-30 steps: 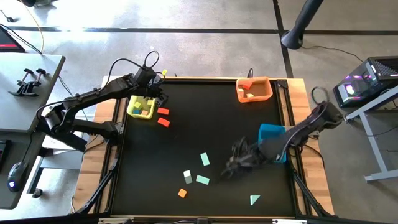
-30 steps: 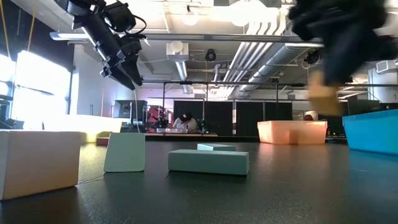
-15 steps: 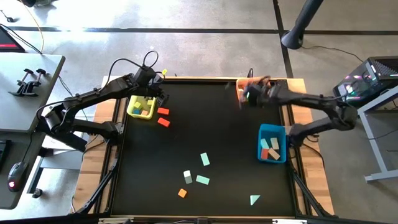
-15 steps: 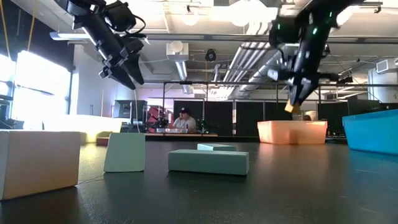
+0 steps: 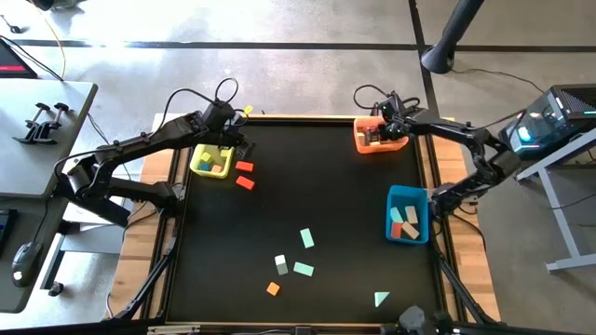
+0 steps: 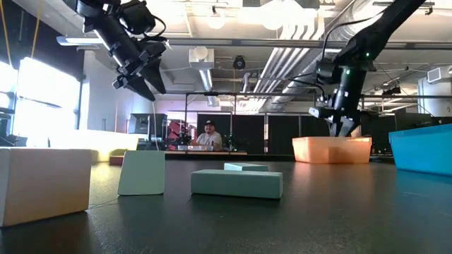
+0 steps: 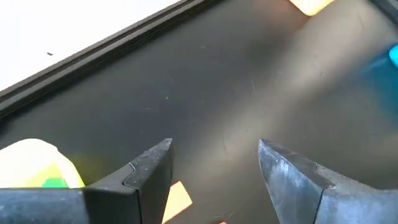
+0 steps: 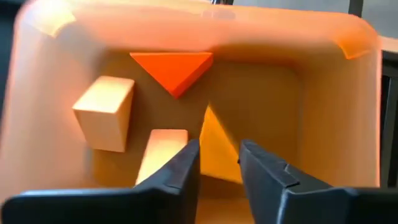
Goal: Sort blocks by size
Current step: Put the yellow triangle block into the orange bin, then put the blue rectangle block into the blue bin
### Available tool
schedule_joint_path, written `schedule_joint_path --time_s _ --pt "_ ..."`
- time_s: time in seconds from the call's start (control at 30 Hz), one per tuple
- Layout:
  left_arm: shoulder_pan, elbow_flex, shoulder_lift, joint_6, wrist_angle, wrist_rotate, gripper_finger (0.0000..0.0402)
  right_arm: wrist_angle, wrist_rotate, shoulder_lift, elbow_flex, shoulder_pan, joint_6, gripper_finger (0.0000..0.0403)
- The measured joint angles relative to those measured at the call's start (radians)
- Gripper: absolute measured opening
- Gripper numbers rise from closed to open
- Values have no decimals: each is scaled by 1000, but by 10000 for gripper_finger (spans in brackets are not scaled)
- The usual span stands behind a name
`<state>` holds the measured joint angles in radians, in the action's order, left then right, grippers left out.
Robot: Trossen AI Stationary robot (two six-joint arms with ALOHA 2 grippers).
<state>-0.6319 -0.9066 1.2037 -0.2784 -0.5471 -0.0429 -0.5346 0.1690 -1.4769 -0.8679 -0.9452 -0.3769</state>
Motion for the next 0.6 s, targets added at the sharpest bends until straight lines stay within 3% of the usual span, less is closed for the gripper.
schedule_joint_path --time_s 0.2,0.3,0.43,0.6 --pt "0 0 0 -9 44 0 221 18 -8 -10 0 -6 44 156" --pt "0 0 0 -34 59 1 221 42 -80 18 0 -6 26 174" --pt "0 0 0 -32 82 2 221 93 -174 77 0 15 -78 180" --pt "0 0 0 62 111 3 221 143 -198 168 -1 135 -145 181"
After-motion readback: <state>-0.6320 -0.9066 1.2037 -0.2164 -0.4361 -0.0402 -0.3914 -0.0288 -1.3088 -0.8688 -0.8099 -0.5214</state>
